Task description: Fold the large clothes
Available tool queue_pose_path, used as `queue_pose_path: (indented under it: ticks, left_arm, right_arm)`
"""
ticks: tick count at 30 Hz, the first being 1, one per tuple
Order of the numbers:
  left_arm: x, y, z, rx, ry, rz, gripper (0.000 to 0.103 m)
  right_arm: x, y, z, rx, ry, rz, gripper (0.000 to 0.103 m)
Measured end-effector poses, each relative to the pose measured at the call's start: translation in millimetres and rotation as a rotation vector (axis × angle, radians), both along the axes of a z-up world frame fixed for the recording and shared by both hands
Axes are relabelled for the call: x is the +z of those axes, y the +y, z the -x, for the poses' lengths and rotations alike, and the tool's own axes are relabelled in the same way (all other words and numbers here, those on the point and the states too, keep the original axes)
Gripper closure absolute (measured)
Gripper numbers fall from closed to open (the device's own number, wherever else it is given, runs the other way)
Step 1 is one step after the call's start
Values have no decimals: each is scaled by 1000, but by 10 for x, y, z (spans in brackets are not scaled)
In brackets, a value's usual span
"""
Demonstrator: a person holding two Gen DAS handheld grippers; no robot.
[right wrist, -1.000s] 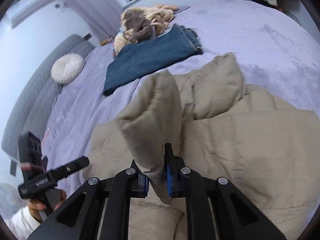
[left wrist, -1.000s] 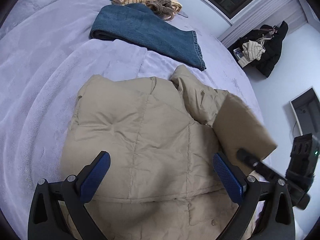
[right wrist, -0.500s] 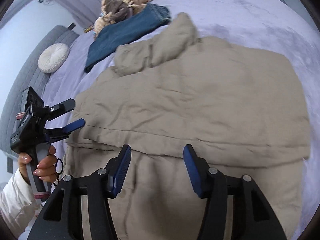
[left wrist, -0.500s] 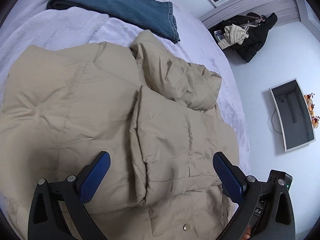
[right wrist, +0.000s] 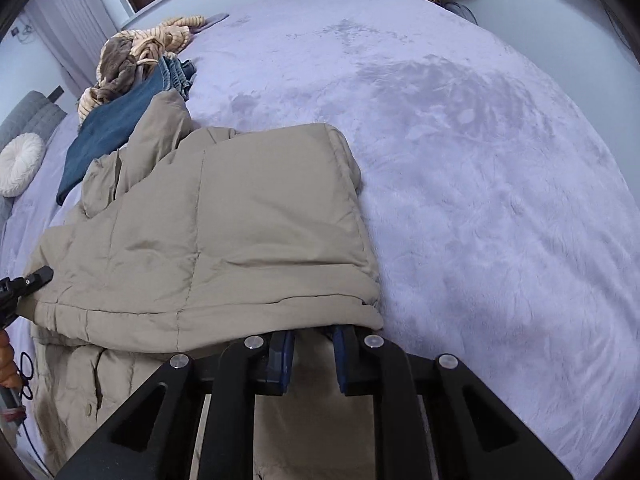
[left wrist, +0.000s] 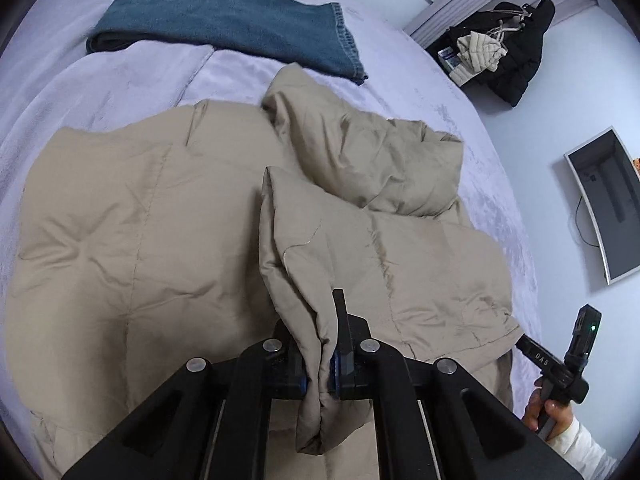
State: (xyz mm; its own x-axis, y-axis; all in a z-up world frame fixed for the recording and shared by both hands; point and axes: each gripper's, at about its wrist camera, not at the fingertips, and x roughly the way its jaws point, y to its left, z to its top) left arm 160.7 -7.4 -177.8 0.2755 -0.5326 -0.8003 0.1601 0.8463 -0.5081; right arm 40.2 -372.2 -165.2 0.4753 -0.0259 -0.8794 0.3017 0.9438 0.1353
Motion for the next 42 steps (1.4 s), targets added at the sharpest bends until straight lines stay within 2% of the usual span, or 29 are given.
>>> queue_pose_path:
  ticks: [3, 5, 6, 8, 10, 11, 12, 13, 14, 17, 18, 19, 20, 21, 22, 23, 25, 28, 32, 37, 42]
  left_arm:
    - [-176, -11, 19, -7, 5, -46, 93]
    - [-220, 29, 56, 7, 6, -49, 92]
    - [-210, 53, 67, 24, 3, -58, 89]
    - [-165, 115, 86, 49, -9, -91, 76]
    - [-64, 198, 118, 76, -41, -127, 49]
    - [3, 252, 144, 91, -65, -146, 43]
    - [69, 310, 161, 104, -87, -160, 42]
    - [111, 357, 165, 105, -94, -163, 42]
    - [149, 399, 160, 105, -94, -165, 42]
    - [295, 470, 173, 91, -129, -160, 45]
    - [345, 443, 175, 71, -145, -157, 56]
    - [386, 392, 172, 45, -153, -152, 61]
    - [419, 332, 166, 24, -162, -147, 61]
    - [442, 251, 160, 2, -173, -140, 61]
    - [442, 173, 153, -18, -180, -138, 61]
    - [420, 90, 144, -33, -184, -148, 61]
    - [292, -66, 102, -49, -177, -194, 61]
    - [-28, -155, 6, -32, -137, -271, 61]
    - [-249, -174, -74, -27, -125, -264, 61]
    - [-172, -186, -30, -11, -118, -306, 61]
    - [81, -35, 197, 26, -106, -343, 60]
  right_arm:
    - [-278, 7, -86, -5, 62, -14, 87]
    - [-380, -39, -90, -18, 66, -39, 88]
    - [-377, -44, -91, -22, 67, -42, 88]
    - [-317, -28, -76, -11, 73, -40, 87]
    - [-243, -21, -33, 15, 91, -59, 83]
    - [-186, -14, 24, 24, 102, -60, 80]
    - [-132, -4, 109, 30, 106, -66, 69]
    - [-86, 18, 188, 35, 109, -71, 61]
    - [-33, 27, 262, 37, 107, -67, 47]
    - [180, 6, 488, 13, 54, -36, 45]
    - [248, -37, 525, -9, 27, -35, 45]
    - [297, -80, 532, -27, 8, -39, 45]
    - [343, -123, 510, -45, -12, -46, 52]
    - [374, -177, 456, -57, -30, -64, 70]
    - [374, -215, 377, -59, -32, -82, 76]
    - [363, -237, 300, -58, -35, -103, 78]
    - [288, -230, 99, -40, -35, -118, 78]
    - [0, -185, -174, -22, 19, -107, 78]
    - [-296, -190, -349, -20, 56, -81, 81]
    - [-240, -238, -331, -34, 56, -99, 80]
    - [-5, -256, -152, -34, 55, -153, 73]
